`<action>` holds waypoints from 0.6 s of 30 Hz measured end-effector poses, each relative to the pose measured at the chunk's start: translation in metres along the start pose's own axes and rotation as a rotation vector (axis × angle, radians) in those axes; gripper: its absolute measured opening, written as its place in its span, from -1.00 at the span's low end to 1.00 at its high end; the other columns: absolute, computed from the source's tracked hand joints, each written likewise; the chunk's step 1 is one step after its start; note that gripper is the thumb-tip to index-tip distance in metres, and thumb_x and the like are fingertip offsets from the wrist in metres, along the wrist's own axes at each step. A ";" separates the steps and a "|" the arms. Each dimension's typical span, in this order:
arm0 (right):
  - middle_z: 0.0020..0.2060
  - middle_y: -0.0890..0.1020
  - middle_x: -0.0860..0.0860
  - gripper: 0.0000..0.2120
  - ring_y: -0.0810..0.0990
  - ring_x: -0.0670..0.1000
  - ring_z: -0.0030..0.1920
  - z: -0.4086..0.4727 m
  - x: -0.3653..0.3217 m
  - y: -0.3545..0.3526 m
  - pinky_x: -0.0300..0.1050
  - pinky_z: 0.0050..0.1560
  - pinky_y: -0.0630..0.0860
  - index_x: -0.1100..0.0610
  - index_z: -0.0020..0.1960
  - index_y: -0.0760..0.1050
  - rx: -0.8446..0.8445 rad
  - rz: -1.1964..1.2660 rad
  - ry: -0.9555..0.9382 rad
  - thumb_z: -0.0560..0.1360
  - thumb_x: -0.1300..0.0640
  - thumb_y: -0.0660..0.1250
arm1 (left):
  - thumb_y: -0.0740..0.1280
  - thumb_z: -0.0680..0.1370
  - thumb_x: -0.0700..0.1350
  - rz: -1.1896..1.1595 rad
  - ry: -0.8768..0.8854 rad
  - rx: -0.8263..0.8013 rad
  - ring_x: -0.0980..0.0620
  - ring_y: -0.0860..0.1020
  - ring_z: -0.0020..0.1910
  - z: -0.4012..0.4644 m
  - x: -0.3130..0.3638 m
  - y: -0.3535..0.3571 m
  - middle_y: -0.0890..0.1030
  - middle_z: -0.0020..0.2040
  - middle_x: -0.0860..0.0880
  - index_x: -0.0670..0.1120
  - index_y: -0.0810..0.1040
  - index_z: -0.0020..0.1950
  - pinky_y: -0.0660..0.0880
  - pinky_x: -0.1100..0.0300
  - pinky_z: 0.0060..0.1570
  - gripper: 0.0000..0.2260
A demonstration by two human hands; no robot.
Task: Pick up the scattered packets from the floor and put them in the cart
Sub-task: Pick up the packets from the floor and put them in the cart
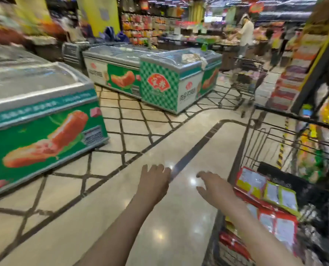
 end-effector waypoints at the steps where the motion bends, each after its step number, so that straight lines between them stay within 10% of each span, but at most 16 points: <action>1: 0.25 0.48 0.00 -0.62 0.47 0.05 0.24 0.001 -0.039 -0.002 -0.10 0.08 0.44 0.02 0.38 0.29 0.008 0.002 -0.079 0.58 0.02 0.17 | 0.14 0.58 -0.10 0.016 -0.062 -0.013 -0.11 0.40 0.26 -0.024 -0.031 -0.006 0.46 0.24 -0.08 -0.07 0.35 0.29 0.19 -0.02 0.30 -0.72; 13: 0.22 0.50 -0.02 -0.61 0.47 0.04 0.22 -0.048 -0.467 0.024 -0.07 0.07 0.48 0.01 0.36 0.32 0.021 0.045 -0.972 0.55 0.02 0.20 | 0.14 0.59 0.00 0.156 -0.946 0.029 -0.04 0.32 0.36 -0.354 -0.312 -0.077 0.36 0.36 -0.02 0.00 0.32 0.37 0.23 -0.02 0.30 -0.65; 18: 0.23 0.49 0.00 -0.64 0.46 0.07 0.24 -0.091 -0.607 0.040 -0.05 0.11 0.44 0.03 0.33 0.34 -0.030 0.069 -1.298 0.55 0.00 0.19 | 0.50 0.34 0.06 0.208 -1.266 0.089 0.00 0.58 0.06 -0.467 -0.355 -0.104 0.59 0.08 -0.01 0.01 0.58 0.09 0.48 0.00 0.05 -0.64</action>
Point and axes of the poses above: each hand's wrist, its own z-axis towards the middle knuckle, its own y-axis out of the palm, x = y × z, the point moved 3 cm from there along z, towards the middle knuckle
